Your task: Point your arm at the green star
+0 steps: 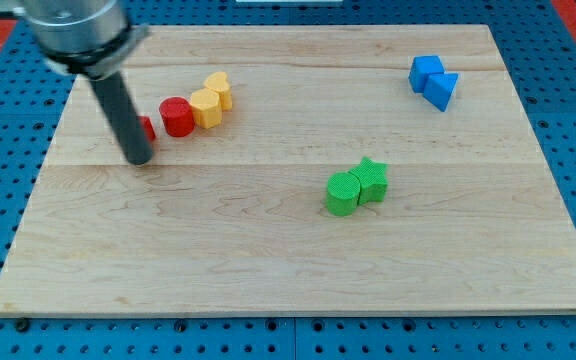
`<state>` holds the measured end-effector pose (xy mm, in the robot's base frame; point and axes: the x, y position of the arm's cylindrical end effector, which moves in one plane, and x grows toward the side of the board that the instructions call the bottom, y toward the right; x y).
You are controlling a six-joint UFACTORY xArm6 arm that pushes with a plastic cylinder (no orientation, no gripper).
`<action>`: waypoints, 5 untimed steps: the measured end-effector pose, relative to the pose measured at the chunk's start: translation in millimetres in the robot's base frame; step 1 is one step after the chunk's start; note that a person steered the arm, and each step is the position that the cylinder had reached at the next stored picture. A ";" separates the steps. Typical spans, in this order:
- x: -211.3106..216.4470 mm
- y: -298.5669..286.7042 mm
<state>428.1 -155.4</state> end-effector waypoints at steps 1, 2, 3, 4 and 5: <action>-2.2 34.1; 1.2 43.3; 16.8 20.4; 50.7 -30.0; 53.1 -30.3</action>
<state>481.3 -185.7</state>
